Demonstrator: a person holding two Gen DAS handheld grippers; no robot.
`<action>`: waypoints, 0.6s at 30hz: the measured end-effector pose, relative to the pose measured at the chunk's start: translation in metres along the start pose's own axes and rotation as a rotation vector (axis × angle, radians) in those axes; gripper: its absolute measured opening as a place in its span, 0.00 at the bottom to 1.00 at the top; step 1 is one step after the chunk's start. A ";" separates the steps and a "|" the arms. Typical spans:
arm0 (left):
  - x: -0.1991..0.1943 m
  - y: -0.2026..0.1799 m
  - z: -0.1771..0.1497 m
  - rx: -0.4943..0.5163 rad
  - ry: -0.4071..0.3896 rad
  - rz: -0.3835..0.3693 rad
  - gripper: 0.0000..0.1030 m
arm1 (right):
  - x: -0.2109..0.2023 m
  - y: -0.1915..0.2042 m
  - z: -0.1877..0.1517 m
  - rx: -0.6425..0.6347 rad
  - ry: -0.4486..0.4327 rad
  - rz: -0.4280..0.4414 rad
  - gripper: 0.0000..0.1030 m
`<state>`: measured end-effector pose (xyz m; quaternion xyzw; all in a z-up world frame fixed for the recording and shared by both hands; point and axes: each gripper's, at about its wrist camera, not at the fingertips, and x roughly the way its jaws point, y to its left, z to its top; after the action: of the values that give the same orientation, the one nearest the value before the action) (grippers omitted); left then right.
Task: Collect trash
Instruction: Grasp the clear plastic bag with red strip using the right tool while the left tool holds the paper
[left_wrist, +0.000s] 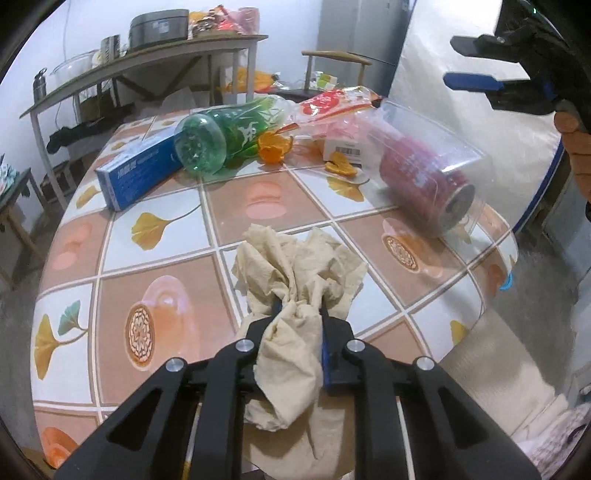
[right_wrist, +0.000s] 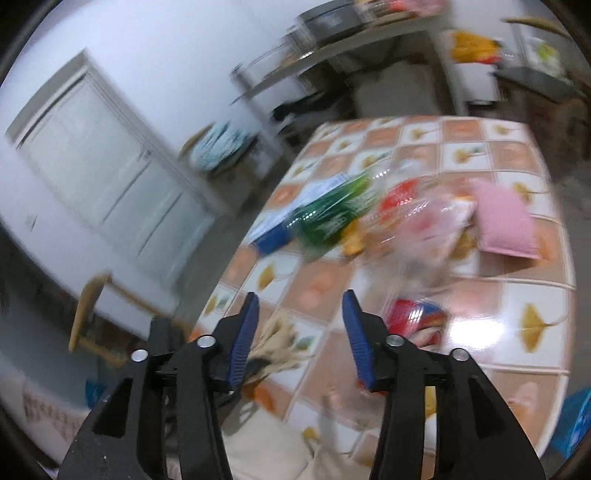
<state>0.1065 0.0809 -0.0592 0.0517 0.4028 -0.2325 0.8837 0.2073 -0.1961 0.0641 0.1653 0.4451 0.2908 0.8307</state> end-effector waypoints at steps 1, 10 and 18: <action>0.000 0.000 0.000 -0.008 -0.001 -0.001 0.14 | -0.004 -0.012 0.005 0.048 -0.021 -0.009 0.51; -0.003 0.008 0.002 -0.074 -0.016 -0.014 0.13 | 0.043 -0.080 0.054 0.354 -0.032 0.002 0.56; -0.002 0.016 0.002 -0.108 -0.022 -0.021 0.13 | 0.082 -0.100 0.066 0.432 0.046 -0.038 0.43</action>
<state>0.1139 0.0949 -0.0577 -0.0031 0.4056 -0.2201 0.8872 0.3317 -0.2233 -0.0053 0.3244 0.5188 0.1767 0.7710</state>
